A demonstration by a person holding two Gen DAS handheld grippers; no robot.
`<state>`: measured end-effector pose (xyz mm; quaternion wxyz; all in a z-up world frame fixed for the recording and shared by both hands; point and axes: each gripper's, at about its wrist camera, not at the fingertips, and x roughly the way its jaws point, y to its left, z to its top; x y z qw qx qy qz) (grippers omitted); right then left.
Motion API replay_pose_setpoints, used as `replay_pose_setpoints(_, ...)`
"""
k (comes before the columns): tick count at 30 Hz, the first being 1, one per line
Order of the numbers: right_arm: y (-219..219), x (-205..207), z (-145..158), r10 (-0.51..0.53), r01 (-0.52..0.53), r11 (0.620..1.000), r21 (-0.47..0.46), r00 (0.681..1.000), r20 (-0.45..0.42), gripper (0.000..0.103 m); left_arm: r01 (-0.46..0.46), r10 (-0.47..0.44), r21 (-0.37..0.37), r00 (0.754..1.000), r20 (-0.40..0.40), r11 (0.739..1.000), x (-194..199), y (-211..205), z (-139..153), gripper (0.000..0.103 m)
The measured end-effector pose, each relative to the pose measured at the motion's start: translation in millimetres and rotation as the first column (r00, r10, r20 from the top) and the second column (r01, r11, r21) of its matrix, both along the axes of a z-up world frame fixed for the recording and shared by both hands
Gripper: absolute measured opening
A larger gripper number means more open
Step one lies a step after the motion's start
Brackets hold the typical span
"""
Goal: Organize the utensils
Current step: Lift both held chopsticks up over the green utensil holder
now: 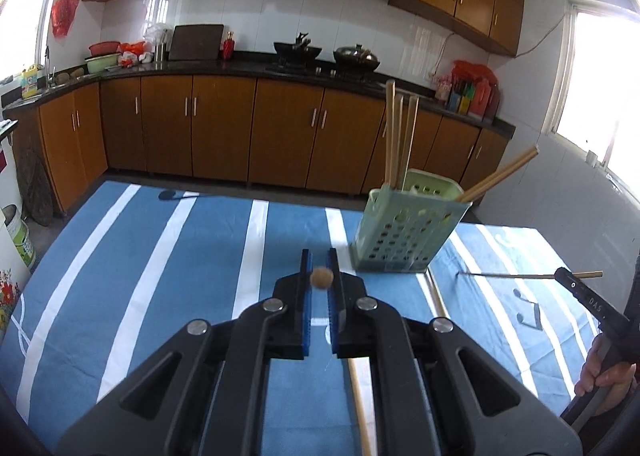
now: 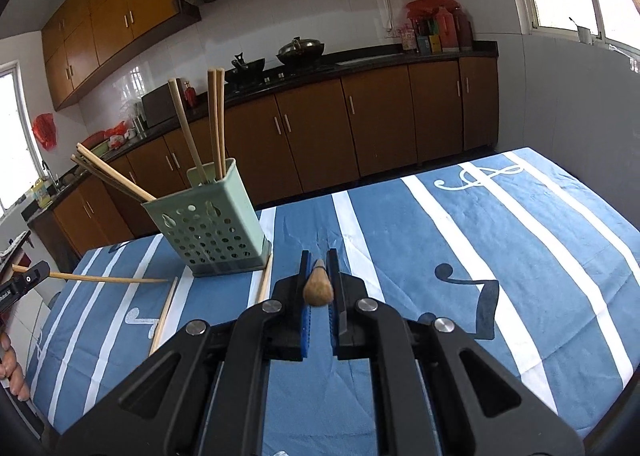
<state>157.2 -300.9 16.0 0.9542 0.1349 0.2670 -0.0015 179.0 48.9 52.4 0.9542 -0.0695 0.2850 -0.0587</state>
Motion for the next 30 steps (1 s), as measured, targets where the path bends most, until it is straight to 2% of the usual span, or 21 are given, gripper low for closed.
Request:
replay_pose_setpoints(12, 5, -1, 20, 0.012, -0.011, 1.0, -0.009, 0.999, 0.052, 0.008, 0.022, -0.023, 0.013, 0.998, 0.066, 1.0, 0, -4, 28, 0.007)
replay_pose_setpoints(18, 12, -2, 58, 0.061, -0.064, 0.998, 0.023, 0.989, 0.137, 0.008, 0.07, -0.068, -0.014, 0.988, 0.136, 0.997, -3, -12, 60, 0.007)
replay_pose_setpoints(23, 21, -2, 106, 0.113, -0.133, 0.989, 0.065, 0.961, 0.251, 0.008, 0.098, -0.087, -0.043, 0.972, 0.217, 0.994, -1, -23, 94, 0.007)
replay_pose_setpoints(27, 30, -2, 137, 0.136, -0.166, 0.984, 0.062, 0.931, 0.339, 0.008, 0.102, -0.078, -0.071, 0.956, 0.284, 0.992, 4, -31, 118, 0.007)
replay_pose_setpoints(30, 37, 9, 147, 0.136, -0.165, 0.985, 0.047, 0.919, 0.369, 0.008, 0.088, -0.046, -0.112, 0.941, 0.334, 0.99, 11, -36, 134, 0.007)
